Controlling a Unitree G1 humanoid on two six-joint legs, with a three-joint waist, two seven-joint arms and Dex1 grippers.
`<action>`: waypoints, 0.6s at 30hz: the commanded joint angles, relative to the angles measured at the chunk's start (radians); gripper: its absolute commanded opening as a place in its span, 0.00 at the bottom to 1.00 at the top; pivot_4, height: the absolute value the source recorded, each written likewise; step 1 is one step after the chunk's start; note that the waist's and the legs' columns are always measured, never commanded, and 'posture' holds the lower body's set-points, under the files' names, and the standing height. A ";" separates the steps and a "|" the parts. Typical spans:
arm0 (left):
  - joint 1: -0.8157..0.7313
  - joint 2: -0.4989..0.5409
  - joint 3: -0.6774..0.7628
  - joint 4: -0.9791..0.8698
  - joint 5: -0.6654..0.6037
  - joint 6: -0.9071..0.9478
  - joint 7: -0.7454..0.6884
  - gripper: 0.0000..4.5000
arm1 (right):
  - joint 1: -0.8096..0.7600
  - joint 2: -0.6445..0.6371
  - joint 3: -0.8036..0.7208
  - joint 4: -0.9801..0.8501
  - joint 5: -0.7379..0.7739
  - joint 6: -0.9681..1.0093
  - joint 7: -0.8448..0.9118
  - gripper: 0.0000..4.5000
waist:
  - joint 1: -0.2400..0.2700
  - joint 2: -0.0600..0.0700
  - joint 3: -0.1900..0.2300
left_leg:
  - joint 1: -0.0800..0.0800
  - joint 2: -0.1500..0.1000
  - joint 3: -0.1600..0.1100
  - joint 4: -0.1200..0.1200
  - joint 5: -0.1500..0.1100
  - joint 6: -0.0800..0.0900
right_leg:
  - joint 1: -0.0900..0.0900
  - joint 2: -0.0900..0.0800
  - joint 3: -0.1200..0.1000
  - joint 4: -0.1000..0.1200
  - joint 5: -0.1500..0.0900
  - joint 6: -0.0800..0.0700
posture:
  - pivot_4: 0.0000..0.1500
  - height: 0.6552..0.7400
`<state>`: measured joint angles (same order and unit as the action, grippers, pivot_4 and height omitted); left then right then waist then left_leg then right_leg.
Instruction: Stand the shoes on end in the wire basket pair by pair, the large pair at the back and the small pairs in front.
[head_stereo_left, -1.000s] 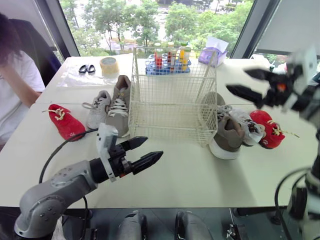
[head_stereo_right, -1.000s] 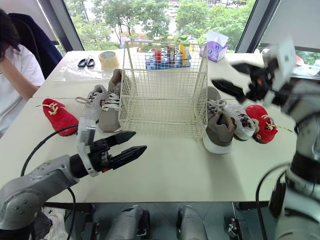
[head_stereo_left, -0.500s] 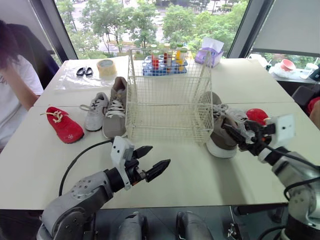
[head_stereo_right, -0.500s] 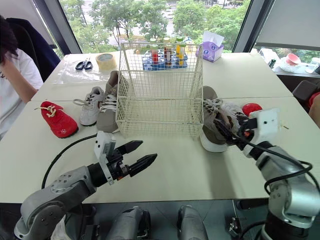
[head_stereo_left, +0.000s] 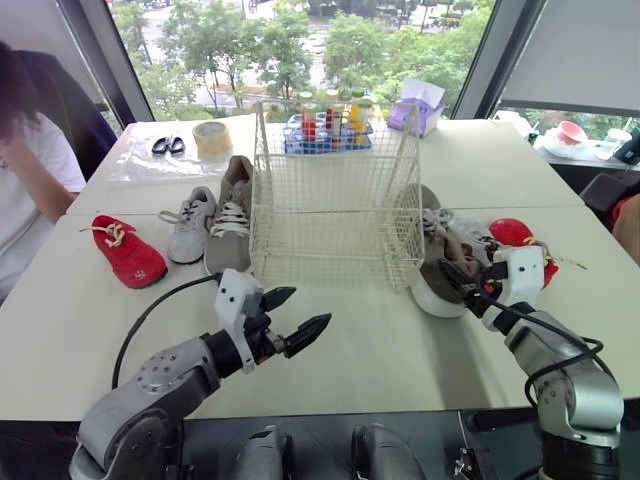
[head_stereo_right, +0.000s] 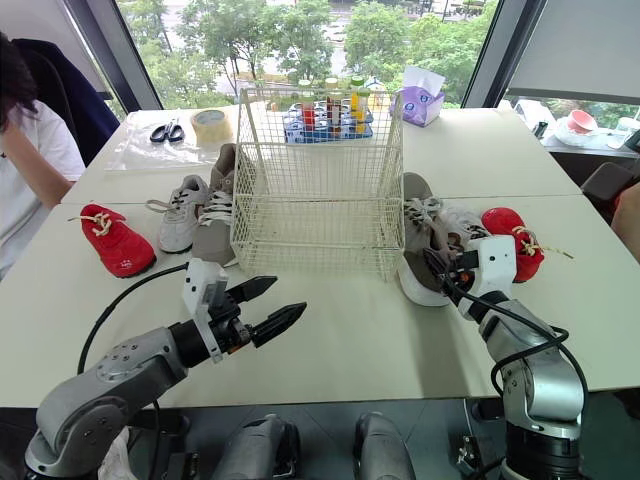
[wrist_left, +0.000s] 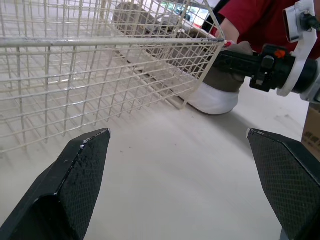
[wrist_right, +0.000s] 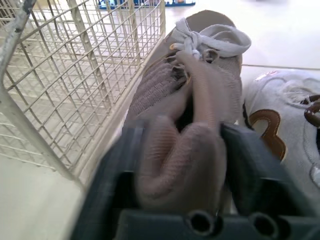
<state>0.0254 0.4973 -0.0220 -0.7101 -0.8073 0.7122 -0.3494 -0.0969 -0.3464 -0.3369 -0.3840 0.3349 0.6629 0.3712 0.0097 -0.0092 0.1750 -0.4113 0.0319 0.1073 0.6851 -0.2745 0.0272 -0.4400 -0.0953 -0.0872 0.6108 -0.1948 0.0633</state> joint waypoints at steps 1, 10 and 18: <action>-0.001 0.015 0.027 -0.015 -0.030 0.009 -0.029 1.00 | 0.025 0.009 0.023 0.004 0.009 0.010 -0.019 0.13 | 0.000 0.000 -0.001 | 0.000 0.000 0.000 0.000 0.000 0.000 | 0.000 0.000 0.000 0.000 0.000 0.000 | 1.00 1.00; -0.055 0.089 0.058 0.042 -0.216 0.116 -0.171 1.00 | -0.248 -0.021 -0.119 -0.148 0.037 -0.013 -0.234 0.06 | -0.002 0.011 0.007 | -0.005 -0.001 0.001 -0.001 0.000 0.000 | -0.005 -0.001 0.000 0.000 0.000 -0.002 | 1.00 1.00; -0.156 0.130 0.167 0.117 -0.528 0.196 -0.174 1.00 | -0.628 -0.304 -0.134 -0.020 0.037 -0.057 -0.163 0.06 | -0.006 0.014 0.008 | -0.015 -0.002 0.001 -0.002 0.000 0.001 | -0.016 0.001 0.000 0.003 0.000 0.006 | 1.00 1.00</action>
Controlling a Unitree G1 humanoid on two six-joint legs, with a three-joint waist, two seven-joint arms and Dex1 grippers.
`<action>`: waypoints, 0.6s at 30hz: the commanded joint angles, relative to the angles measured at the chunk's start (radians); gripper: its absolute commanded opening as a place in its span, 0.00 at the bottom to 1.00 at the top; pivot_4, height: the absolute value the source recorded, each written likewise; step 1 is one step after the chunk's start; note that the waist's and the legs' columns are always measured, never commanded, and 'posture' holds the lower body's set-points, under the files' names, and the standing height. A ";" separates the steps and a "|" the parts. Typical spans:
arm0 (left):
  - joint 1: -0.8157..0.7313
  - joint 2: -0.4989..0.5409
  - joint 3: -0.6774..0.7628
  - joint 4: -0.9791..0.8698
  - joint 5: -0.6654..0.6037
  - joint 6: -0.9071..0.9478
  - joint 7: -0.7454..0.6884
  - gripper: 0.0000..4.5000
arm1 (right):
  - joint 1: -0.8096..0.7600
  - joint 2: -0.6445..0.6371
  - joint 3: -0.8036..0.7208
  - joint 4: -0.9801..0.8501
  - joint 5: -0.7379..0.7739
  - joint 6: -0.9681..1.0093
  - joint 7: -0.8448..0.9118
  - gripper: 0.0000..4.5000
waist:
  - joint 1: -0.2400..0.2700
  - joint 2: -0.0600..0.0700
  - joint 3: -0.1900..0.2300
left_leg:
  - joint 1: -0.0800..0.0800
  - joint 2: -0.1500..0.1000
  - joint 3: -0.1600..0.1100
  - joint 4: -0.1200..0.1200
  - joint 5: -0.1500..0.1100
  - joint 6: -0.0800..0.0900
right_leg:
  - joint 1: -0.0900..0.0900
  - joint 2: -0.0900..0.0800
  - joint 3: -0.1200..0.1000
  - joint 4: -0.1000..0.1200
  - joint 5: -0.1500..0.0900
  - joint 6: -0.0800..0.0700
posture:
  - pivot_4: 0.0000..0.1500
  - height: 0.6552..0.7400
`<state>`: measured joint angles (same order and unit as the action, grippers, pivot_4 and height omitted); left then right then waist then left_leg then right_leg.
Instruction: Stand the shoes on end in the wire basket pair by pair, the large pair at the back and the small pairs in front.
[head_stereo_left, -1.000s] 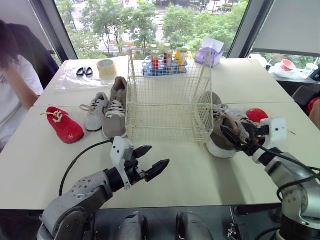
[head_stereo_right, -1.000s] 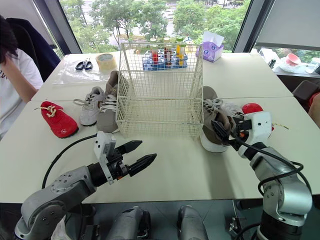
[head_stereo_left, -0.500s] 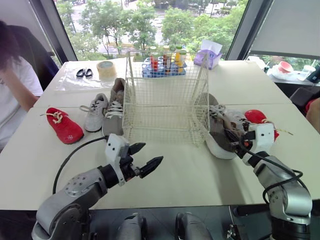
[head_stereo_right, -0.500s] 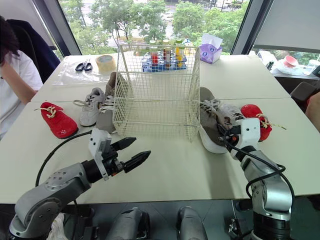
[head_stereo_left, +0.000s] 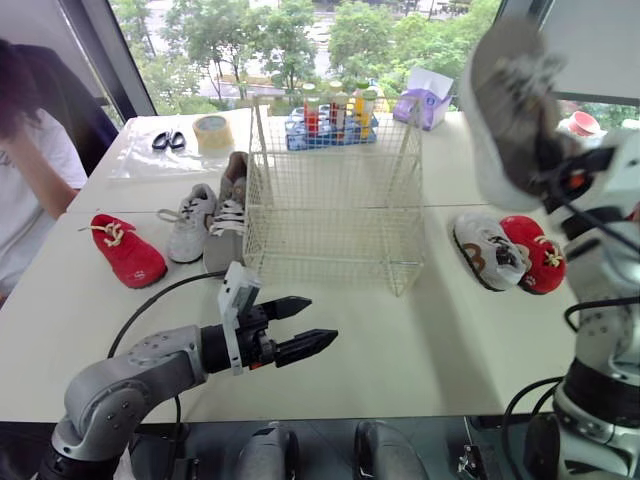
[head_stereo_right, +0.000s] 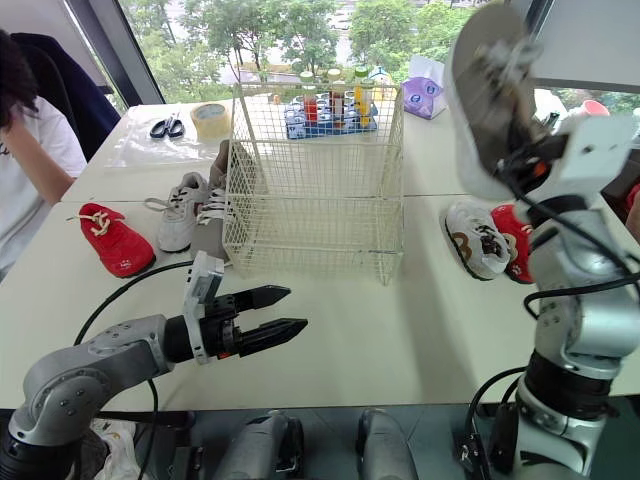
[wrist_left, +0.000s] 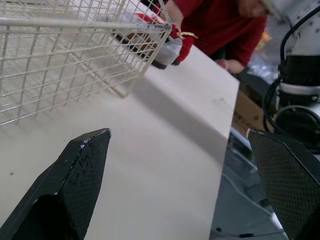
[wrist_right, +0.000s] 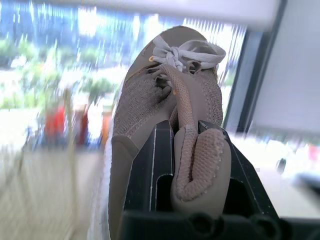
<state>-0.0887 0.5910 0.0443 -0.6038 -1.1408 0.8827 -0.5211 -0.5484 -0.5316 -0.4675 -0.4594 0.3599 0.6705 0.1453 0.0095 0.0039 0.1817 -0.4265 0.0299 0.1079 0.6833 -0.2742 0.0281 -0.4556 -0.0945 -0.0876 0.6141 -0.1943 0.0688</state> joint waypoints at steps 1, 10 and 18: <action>-0.071 0.054 0.149 0.036 -0.289 0.023 0.025 1.00 | -0.258 -0.169 0.016 0.103 0.028 -0.092 0.122 0.06 | -0.008 0.001 0.003 | -0.001 0.000 0.002 0.000 0.000 0.000 | -0.003 0.000 0.002 0.000 0.000 0.000 | 1.00 1.00; -0.378 0.286 0.513 0.383 -0.633 -0.066 0.206 1.00 | -0.720 -0.370 0.319 0.429 0.077 -0.323 0.774 0.06 | -0.030 -0.002 0.003 | 0.002 0.002 0.000 -0.001 0.000 0.000 | 0.000 0.005 0.002 0.000 0.000 -0.001 | 1.00 1.00; -0.513 0.371 0.531 0.579 -0.530 -0.040 0.114 1.00 | -0.773 -0.247 0.428 0.491 0.047 -0.499 0.923 0.06 | -0.018 -0.007 0.006 | 0.000 0.002 0.003 0.001 0.004 -0.007 | -0.001 0.000 0.002 0.000 0.001 -0.001 | 1.00 1.00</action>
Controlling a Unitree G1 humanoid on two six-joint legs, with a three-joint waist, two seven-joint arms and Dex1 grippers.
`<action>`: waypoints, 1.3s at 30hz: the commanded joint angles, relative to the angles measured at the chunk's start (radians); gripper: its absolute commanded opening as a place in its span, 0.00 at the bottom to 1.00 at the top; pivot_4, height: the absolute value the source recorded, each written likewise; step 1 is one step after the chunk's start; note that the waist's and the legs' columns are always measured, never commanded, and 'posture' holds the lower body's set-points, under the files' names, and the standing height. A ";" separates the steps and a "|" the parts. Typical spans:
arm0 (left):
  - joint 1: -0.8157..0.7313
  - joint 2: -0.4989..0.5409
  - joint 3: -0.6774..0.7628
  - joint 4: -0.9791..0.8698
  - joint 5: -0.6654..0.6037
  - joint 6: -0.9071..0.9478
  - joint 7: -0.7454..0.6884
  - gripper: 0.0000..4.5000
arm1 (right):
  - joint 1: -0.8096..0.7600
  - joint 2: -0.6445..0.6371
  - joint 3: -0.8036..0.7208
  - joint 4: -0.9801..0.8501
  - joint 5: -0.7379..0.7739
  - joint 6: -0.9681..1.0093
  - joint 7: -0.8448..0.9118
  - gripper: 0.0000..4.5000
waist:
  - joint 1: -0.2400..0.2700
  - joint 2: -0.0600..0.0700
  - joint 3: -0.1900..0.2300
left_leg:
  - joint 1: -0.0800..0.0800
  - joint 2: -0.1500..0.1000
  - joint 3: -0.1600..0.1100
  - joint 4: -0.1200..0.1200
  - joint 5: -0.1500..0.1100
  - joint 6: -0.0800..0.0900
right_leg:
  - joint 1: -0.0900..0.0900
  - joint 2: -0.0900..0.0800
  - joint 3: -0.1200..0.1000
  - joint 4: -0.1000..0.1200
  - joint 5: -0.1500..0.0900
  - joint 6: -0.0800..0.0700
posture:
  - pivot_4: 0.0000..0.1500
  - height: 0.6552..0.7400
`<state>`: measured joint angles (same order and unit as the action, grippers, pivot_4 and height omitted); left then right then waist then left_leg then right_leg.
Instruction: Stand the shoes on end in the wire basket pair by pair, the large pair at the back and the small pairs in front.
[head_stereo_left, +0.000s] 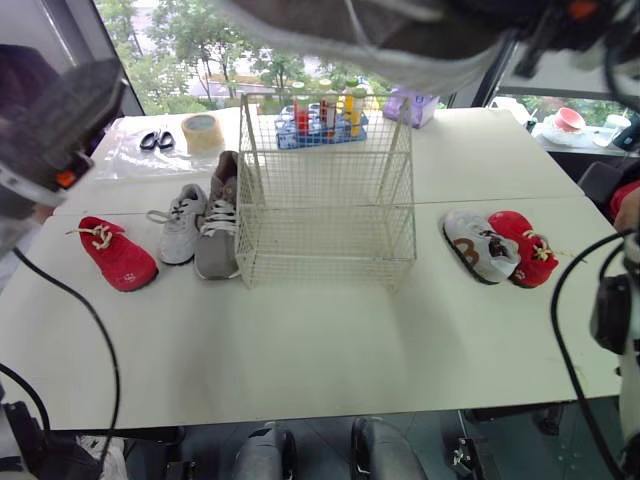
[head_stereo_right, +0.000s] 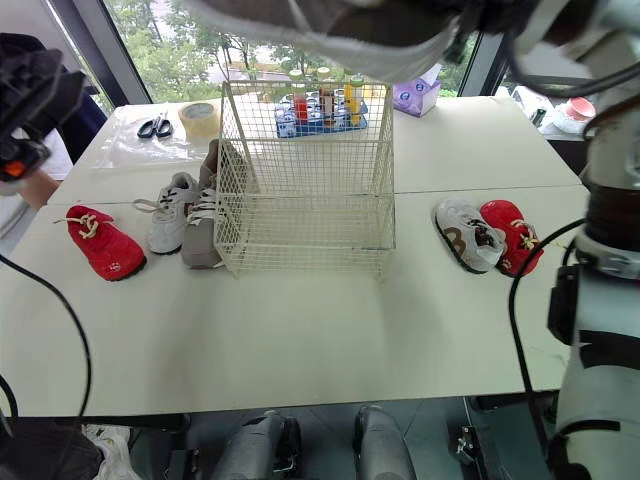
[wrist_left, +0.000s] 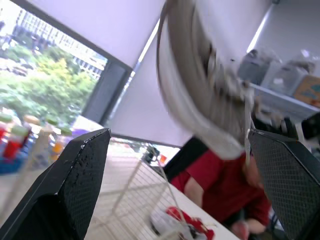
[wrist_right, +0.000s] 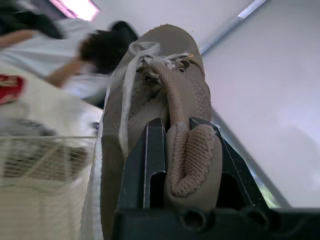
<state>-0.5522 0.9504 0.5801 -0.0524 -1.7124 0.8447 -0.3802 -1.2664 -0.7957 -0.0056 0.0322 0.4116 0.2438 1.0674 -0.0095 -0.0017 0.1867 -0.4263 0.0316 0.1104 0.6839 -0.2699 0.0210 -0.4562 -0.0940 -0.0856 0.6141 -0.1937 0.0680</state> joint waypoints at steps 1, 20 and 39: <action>-0.067 0.010 -0.020 0.041 0.067 -0.003 -0.036 1.00 | -0.056 0.031 -0.028 0.001 -0.007 -0.085 0.007 0.06 | 0.002 -0.003 0.001 | 0.000 0.000 0.000 0.000 0.001 -0.001 | 0.000 0.000 0.000 0.000 0.000 0.000 | 1.00 1.00; -0.441 -0.045 -0.221 0.349 0.428 0.117 -0.444 0.24 | 0.026 0.100 0.017 -0.081 -0.057 -0.142 0.041 0.06 | -0.005 -0.007 0.003 | 0.000 0.000 0.003 0.000 0.002 -0.004 | -0.003 0.001 -0.001 0.002 0.000 0.000 | 1.00 1.00; -0.339 -0.567 0.054 -0.062 0.282 -0.151 0.225 0.12 | 0.347 0.480 -0.516 -0.244 0.452 0.397 -0.776 0.98 | -0.001 -0.009 0.002 | 0.001 0.000 -0.001 0.001 0.003 -0.004 | 0.001 -0.002 -0.001 0.004 0.002 0.001 | 1.00 1.00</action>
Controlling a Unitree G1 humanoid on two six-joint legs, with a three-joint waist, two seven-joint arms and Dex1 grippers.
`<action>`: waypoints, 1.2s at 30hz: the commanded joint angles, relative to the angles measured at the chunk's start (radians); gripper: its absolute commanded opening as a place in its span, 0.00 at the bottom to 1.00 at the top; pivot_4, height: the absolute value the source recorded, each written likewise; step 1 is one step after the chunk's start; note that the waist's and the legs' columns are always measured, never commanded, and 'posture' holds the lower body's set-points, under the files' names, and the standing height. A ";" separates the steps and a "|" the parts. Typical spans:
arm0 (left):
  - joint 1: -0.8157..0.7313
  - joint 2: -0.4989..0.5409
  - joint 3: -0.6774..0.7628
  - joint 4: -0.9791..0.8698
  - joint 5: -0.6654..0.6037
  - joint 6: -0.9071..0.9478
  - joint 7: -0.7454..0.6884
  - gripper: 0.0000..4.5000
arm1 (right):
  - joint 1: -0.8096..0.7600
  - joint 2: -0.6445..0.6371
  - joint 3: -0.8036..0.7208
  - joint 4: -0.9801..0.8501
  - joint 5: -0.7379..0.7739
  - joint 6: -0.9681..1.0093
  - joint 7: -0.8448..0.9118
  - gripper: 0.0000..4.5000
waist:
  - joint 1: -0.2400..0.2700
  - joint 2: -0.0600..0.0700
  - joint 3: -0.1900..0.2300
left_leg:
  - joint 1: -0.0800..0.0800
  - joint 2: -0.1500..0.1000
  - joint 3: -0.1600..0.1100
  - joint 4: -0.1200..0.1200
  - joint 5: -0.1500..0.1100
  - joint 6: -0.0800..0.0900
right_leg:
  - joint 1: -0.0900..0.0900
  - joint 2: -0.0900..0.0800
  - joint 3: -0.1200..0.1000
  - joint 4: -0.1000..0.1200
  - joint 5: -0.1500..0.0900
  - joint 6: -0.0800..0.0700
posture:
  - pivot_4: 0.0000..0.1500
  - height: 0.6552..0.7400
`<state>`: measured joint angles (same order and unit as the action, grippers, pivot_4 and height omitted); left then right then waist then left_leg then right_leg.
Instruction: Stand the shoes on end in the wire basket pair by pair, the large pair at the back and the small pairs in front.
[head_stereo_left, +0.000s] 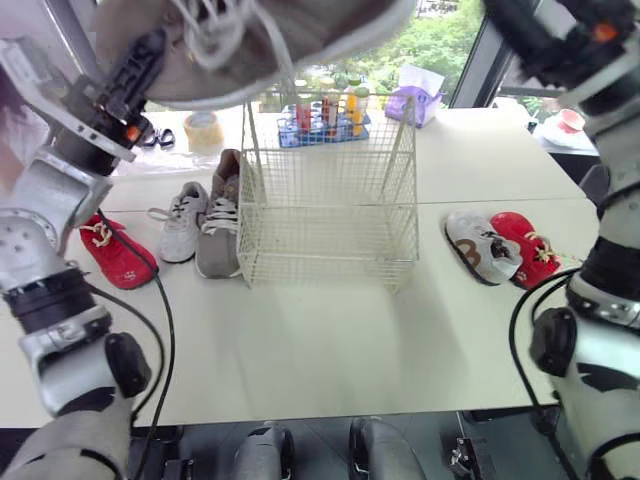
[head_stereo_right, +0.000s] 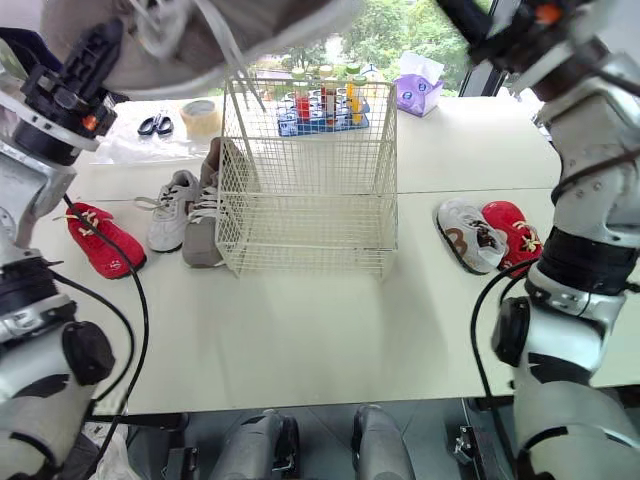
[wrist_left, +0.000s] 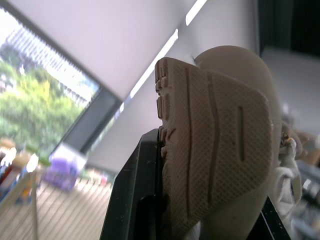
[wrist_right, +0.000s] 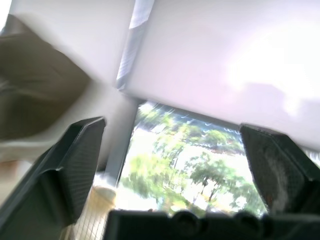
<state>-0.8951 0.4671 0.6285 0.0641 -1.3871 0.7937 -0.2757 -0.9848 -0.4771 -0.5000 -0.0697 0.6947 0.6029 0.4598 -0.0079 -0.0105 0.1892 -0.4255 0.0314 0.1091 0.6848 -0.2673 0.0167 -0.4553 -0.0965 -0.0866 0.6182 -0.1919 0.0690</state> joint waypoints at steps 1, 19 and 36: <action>0.018 -0.135 -0.016 -0.240 -0.048 -0.125 0.163 0.12 | 0.102 0.253 0.002 -0.186 0.220 0.041 -0.220 0.98 | -0.007 0.000 -0.001 | 0.001 0.000 0.000 -0.001 0.000 0.000 | 0.001 0.000 0.000 0.000 0.000 0.000 | 1.00 1.00; 0.153 -0.381 -0.235 -0.340 -0.079 -0.228 0.209 0.12 | 0.052 0.432 0.198 -0.197 0.456 0.047 -0.296 0.98 | -0.003 0.000 -0.001 | 0.001 -0.002 -0.004 0.001 -0.002 0.004 | 0.004 0.002 -0.002 -0.003 0.000 0.000 | 1.00 1.00; 0.234 -0.324 -0.320 -0.359 -0.031 -0.209 0.185 0.43 | 0.017 0.421 0.225 -0.147 0.441 -0.016 -0.279 0.38 | -0.003 0.000 -0.001 | 0.001 -0.001 -0.004 0.001 -0.003 0.006 | 0.004 0.003 -0.002 -0.003 0.000 0.000 | 1.00 1.00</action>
<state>-0.6601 0.1287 0.3306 -0.2587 -1.4246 0.5788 -0.0804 -0.9205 -0.0522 -0.2873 -0.1929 1.1278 0.6106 0.1701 -0.0110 -0.0102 0.1884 -0.4246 0.0306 0.1052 0.6854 -0.2705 0.0232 -0.4510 -0.0931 -0.0888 0.6153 -0.1916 0.0689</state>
